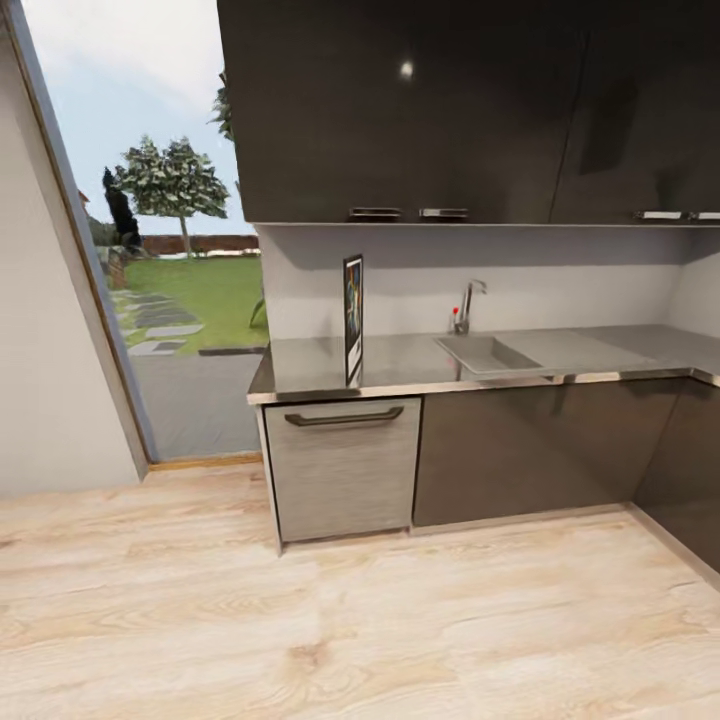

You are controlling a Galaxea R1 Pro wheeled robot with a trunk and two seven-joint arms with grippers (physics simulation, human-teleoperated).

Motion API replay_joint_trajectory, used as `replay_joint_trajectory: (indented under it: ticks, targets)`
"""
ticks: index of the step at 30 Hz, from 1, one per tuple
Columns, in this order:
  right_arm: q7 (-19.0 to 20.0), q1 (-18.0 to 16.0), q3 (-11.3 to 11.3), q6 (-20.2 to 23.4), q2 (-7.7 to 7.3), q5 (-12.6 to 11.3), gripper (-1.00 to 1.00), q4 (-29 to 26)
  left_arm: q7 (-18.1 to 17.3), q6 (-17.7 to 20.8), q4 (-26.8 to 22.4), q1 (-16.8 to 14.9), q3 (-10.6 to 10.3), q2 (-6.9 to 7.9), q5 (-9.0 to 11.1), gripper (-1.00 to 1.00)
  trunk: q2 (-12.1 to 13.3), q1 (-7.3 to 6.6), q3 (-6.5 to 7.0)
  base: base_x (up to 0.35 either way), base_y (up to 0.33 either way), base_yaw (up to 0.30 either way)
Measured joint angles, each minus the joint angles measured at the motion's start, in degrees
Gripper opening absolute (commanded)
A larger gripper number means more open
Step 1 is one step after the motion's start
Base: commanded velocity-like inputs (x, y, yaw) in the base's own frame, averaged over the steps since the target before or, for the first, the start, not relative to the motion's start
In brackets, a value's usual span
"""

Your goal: Pick up the poster from the kitchen countertop and hang it on one of the wall nails in the kitchen.

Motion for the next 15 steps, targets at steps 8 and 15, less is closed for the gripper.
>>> replay_joint_trajectory:
  ticks: [8, 15]
  targets:
    - [-0.1, 0.0, 0.0, -0.2, -0.12, 0.0, 1.00, -0.1, -0.3, -3.5, -5.1, 0.0, -0.1, -0.05, 0.1, 1.00, 0.0, 0.02, 0.00, 0.058, -0.030, 0.061]
    - [-0.2, 0.0, -0.2, -0.4, -0.38, 0.0, 1.00, -0.2, -0.7, -1.3, -29.4, 0.0, -0.5, -0.07, 0.1, 1.00, 0.0, 0.02, 0.00, 0.005, -0.003, 0.006]
